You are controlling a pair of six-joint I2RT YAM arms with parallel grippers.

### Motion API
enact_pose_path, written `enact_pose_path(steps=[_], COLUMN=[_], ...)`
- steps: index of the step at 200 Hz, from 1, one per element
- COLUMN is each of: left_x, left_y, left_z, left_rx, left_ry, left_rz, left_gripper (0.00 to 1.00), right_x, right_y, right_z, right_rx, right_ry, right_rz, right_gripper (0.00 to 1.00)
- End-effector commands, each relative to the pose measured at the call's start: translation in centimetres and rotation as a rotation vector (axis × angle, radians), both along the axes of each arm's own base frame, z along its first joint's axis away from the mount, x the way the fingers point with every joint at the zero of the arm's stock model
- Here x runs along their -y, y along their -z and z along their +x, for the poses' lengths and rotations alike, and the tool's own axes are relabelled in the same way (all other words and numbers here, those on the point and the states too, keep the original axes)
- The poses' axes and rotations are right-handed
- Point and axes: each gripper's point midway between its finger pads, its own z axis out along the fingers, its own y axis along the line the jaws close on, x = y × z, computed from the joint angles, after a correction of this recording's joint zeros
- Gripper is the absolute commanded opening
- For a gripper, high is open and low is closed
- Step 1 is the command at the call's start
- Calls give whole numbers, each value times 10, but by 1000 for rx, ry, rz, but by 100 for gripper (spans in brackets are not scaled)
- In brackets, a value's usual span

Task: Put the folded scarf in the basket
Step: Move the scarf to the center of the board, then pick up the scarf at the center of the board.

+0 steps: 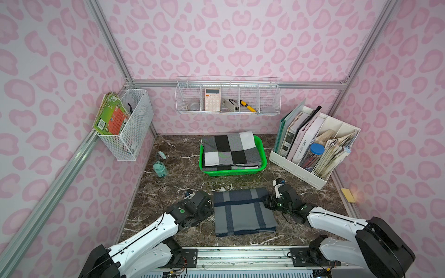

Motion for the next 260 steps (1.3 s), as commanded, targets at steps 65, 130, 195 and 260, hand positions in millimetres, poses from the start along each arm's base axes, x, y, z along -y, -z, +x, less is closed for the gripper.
enact_pose_path(steps=[65, 130, 195, 260], left_x=[40, 41, 57, 63], left_y=[7, 31, 53, -23], left_z=[29, 29, 30, 44], left_rx=[20, -44, -104, 129], left_ry=[128, 96, 109, 198], left_rz=[-38, -15, -58, -59], left_gripper=[68, 57, 25, 0], right_x=[-3, -8, -18, -29], right_y=[1, 16, 21, -50], right_z=[-9, -16, -22, -21], right_rx=[-40, -85, -101, 143], right_ry=[-33, -63, -106, -151], right_rz=[82, 91, 92, 197], right_gripper=[71, 70, 43, 0])
